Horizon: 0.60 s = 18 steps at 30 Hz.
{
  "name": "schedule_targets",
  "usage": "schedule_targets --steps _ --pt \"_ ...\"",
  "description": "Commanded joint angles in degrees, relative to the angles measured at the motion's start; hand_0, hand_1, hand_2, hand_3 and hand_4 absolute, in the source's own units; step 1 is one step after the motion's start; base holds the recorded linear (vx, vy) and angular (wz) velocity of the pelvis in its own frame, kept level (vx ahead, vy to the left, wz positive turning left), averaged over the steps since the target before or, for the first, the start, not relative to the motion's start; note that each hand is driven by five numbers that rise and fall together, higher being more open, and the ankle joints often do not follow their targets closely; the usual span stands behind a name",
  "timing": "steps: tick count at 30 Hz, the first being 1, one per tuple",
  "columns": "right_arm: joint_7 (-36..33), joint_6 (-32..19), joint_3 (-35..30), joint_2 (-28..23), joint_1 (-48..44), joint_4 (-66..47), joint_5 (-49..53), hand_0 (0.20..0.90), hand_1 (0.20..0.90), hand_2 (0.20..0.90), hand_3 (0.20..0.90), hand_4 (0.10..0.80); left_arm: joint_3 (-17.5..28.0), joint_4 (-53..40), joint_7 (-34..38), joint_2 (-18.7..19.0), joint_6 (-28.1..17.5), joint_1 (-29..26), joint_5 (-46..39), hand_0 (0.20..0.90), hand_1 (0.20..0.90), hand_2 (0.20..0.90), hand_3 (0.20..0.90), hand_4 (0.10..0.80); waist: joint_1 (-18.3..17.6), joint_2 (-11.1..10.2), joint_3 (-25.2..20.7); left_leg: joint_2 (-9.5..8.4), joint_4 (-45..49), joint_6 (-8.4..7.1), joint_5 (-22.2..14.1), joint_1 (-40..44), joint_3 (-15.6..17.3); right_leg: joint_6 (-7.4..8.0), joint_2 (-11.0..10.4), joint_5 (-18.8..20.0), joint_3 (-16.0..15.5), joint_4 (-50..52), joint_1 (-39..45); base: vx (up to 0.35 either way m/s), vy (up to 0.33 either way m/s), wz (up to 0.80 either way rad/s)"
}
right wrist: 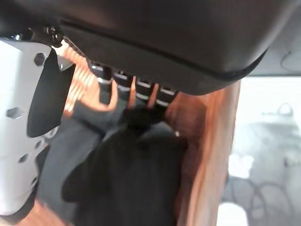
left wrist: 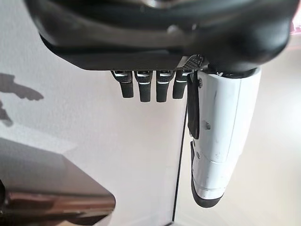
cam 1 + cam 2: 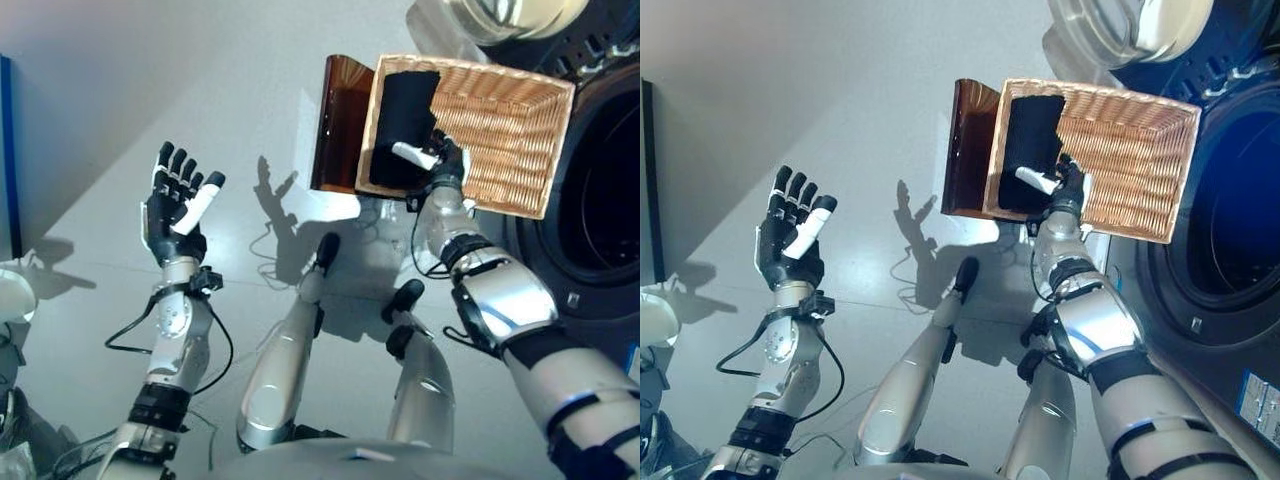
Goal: Pick up the clothes and place them into the washing machine
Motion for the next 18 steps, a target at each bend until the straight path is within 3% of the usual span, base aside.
schedule_targets --steps 1,18 --pt "1.71 -1.26 1.38 1.66 -4.8 -2.95 -2.24 0.2 0.2 0.2 0.2 0.3 3.14 -6.09 0.23 3.71 -6.29 -3.45 2.21 0.9 0.9 0.9 0.9 0.8 4.17 0.04 2.32 -2.59 4.99 -3.23 -7.62 -0.51 2.25 2.05 -0.04 -2.27 -1.2 -5.43 7.06 0.0 0.0 0.0" --pt "-0.53 -1.14 -4.28 -6.48 0.97 -3.02 -2.21 0.2 0.2 0.2 0.2 0.3 2.39 -5.55 -1.85 3.89 -5.11 0.48 1.9 0.9 0.9 0.9 0.9 0.8 0.77 -0.38 -1.91 -2.65 3.81 -2.9 -8.21 5.94 3.95 2.21 0.15 -0.48 0.91 -9.63 13.71 0.003 -0.001 -0.02"
